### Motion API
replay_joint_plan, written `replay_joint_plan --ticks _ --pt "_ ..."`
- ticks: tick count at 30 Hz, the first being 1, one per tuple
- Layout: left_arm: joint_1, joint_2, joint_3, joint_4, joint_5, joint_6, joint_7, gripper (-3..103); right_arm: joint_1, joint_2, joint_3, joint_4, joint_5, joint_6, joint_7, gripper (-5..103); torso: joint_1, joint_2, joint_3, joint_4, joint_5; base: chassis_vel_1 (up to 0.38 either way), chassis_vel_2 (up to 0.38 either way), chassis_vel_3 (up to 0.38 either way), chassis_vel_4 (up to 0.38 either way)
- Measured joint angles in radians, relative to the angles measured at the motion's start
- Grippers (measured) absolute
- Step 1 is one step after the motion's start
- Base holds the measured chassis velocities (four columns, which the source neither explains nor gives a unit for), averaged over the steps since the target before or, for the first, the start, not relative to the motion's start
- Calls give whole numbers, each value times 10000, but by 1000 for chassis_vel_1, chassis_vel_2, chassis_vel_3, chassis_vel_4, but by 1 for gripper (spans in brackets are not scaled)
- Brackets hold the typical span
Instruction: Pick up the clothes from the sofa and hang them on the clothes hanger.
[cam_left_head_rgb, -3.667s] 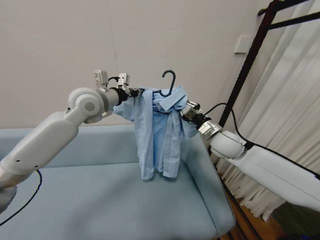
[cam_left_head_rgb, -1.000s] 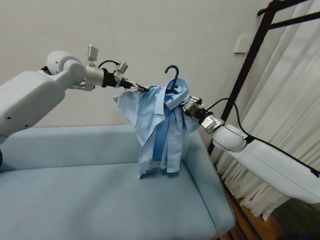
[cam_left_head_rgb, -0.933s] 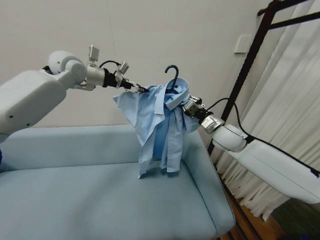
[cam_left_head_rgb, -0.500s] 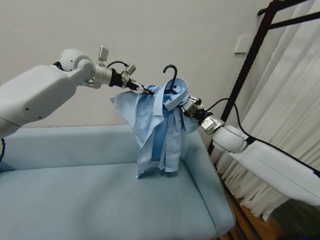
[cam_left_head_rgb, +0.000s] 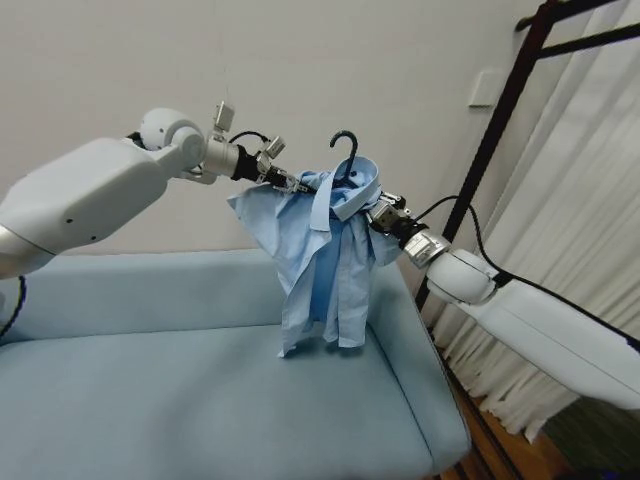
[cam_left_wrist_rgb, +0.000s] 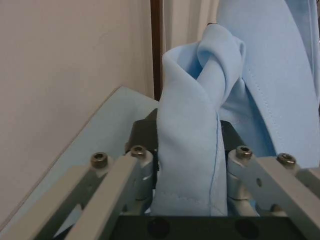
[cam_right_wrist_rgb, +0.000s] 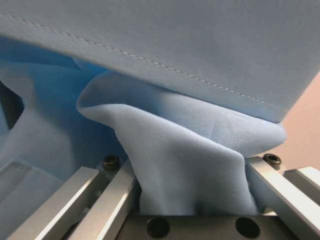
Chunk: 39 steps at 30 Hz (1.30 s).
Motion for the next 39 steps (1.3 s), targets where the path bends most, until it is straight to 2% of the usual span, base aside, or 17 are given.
replay_joint_plan --ticks 2,3,5,10,15,17,18,20,21,24,26,28,29,32,35,38,39 --pt "44 -9 -18 -5 1 -1 2 22 -4 9 -6 -3 1 0 7 10 0 0 0 0 -1 0 0 0 0" --pt "98 -13 -59 -20 6 -1 7 16 -5 17 -12 -7 4 -1 29 10 0 0 0 1 -1 0 0 0 0" --pt "192 -28 -173 -52 3 -1 27 12 -4 22 -22 -25 40 -6 56 10 0 0 0 1 -3 0 0 0 0" --pt "225 -46 -263 -58 -5 -28 41 12 35 -40 -43 33 255 -83 109 10 0 0 0 0 -1 0 0 0 0" --pt "282 34 -328 -159 -20 -106 65 12 51 -151 -108 392 817 -504 426 8 0 0 0 0 -1 0 0 0 0" --pt "327 119 -346 -196 -14 -212 71 11 73 -176 -117 515 1158 -661 595 18 -1 0 -1 0 -2 0 0 0 0" --pt "327 119 -346 -196 -14 -212 71 11 73 -176 -117 515 1158 -661 595 18 -1 0 -1 0 -2 0 0 0 0" --pt "376 200 -357 -261 50 -352 120 10 106 -242 -110 585 1673 -726 653 28 -1 0 -1 3 -1 0 0 0 0" --pt "376 200 -357 -261 50 -352 120 10 106 -242 -110 585 1673 -726 653 28 -1 0 -1 3 -1 0 0 0 0" --pt "434 309 -357 -306 307 -610 289 10 221 -439 2 785 2580 -806 746 45 -1 0 -1 0 -1 0 0 0 0" --pt "455 337 -357 -313 372 -696 332 10 271 -515 42 835 2776 -833 761 45 -1 0 -1 -1 -1 0 0 0 0" --pt "497 411 -356 -319 471 -915 429 10 370 -695 128 924 3120 -865 796 56 -1 0 -1 -1 -1 0 0 0 0" --pt "497 411 -356 -319 471 -915 429 10 370 -695 128 924 3120 -865 796 56 -1 0 -1 -1 -1 0 0 0 0" --pt "521 489 -349 -306 544 -1223 513 10 423 -1050 282 1042 3409 -871 814 72 -1 0 -1 1 -3 0 0 0 0" --pt "529 519 -348 -288 638 -1458 469 10 379 -1272 378 1140 3503 -871 815 78 -1 0 -1 -1 -2 0 0 0 0" --pt "575 608 -479 -373 649 -1637 167 10 189 -1582 482 1344 3714 -865 830 93 -1 0 -1 -2 -1 0 0 0 0" --pt "575 608 -479 -373 649 -1637 167 10 189 -1582 482 1344 3714 -865 830 93 -1 0 -1 -2 -1 0 0 0 0"
